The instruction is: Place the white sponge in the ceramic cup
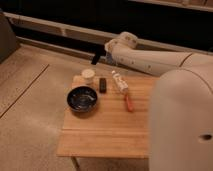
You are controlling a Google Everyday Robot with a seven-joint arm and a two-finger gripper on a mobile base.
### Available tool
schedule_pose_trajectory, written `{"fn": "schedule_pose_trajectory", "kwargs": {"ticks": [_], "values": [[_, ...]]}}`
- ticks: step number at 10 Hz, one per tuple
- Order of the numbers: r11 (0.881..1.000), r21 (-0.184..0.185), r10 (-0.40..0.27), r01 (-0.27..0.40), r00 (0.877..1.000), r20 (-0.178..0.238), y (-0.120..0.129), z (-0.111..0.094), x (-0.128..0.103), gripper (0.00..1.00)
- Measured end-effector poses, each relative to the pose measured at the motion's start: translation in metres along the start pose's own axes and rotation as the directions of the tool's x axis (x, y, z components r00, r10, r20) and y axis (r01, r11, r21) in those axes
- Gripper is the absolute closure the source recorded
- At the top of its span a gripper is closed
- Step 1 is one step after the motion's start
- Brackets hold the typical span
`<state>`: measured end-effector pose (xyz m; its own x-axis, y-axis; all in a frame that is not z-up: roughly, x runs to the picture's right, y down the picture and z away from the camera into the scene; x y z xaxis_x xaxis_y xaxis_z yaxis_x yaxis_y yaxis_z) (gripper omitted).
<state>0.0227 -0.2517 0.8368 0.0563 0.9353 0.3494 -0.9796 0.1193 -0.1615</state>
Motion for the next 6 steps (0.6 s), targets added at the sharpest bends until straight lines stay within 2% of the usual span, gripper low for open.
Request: {"fn": "schedule_pose_trajectory", "kwargs": {"ticks": [2,3,6], "values": [[0.998,-0.058,-0.022,0.023,1.000,0.016,0.029,0.007,-0.002,1.00],[0.994,-0.102,-0.043,0.046,0.999,0.033,0.052,0.008,-0.006,1.00],[0.978,-0.190,-0.072,0.086,0.994,0.081,0.097,0.003,-0.021,1.00]]}}
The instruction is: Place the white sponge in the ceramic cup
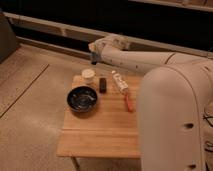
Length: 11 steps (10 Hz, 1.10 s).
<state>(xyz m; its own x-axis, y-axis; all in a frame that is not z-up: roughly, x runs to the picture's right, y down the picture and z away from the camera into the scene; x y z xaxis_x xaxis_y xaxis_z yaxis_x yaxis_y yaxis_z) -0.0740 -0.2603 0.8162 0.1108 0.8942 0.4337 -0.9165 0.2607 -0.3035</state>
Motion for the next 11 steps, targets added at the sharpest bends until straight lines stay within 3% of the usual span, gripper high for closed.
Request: {"fn": "schedule_pose_trajectory", "kwargs": {"ticks": [7,11], "values": [[1.000,-0.018,-0.017,0.018,1.000,0.015,0.007,0.003,-0.005,1.00],[0.989,-0.096,-0.105,0.111,0.992,0.063,0.043,0.025,-0.014,1.00]]}}
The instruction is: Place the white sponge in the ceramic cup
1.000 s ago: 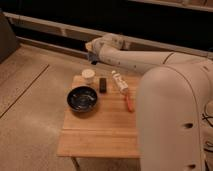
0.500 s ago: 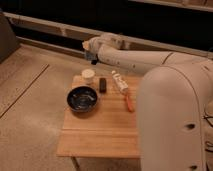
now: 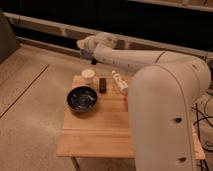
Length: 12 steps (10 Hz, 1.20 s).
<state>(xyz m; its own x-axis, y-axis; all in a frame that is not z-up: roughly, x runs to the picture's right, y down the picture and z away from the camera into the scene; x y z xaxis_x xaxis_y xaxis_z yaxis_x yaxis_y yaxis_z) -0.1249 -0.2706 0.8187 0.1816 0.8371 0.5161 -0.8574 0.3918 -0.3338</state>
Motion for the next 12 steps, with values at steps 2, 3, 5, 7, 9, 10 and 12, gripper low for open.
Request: {"fn": "schedule_pose_trajectory", "kwargs": {"ticks": [2,3,5,7,9,10,12], "values": [[1.000,-0.020,-0.015,0.015,1.000,-0.008,0.006,0.009,0.010,1.00],[1.000,-0.020,-0.020,0.020,1.000,-0.021,0.007,0.013,0.018,1.00],[1.000,0.002,-0.019,0.019,0.999,-0.051,-0.006,0.019,0.035,1.00],[1.000,0.024,-0.012,0.014,0.998,-0.065,-0.018,0.029,0.046,1.00],[1.000,0.021,0.006,-0.005,0.998,-0.065,-0.019,0.043,0.052,1.00],[1.000,0.010,0.019,-0.018,0.998,-0.057,-0.016,0.048,0.054,1.00],[0.999,-0.019,0.042,-0.043,0.998,-0.052,-0.002,0.057,0.058,1.00]]}}
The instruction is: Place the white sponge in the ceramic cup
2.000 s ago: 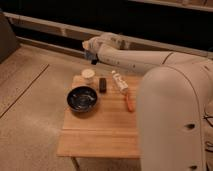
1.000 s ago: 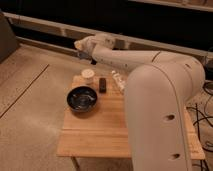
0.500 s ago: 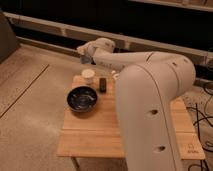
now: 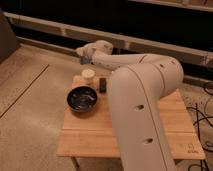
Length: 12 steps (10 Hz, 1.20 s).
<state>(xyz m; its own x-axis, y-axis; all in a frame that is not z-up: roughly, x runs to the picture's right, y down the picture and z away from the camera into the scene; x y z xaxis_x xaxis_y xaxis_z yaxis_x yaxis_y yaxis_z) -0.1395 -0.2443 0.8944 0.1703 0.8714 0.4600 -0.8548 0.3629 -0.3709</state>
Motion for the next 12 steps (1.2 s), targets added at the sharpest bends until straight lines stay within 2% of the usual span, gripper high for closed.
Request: {"fn": "schedule_pose_trajectory", "kwargs": {"ticks": [3,8,12], "values": [[1.000,-0.025,0.008,-0.009,1.000,-0.023,0.012,0.006,0.018,1.00],[1.000,-0.001,-0.018,0.018,0.999,-0.047,0.003,0.008,0.027,1.00],[1.000,0.009,0.000,0.001,0.997,-0.071,-0.001,0.015,0.041,1.00]]}}
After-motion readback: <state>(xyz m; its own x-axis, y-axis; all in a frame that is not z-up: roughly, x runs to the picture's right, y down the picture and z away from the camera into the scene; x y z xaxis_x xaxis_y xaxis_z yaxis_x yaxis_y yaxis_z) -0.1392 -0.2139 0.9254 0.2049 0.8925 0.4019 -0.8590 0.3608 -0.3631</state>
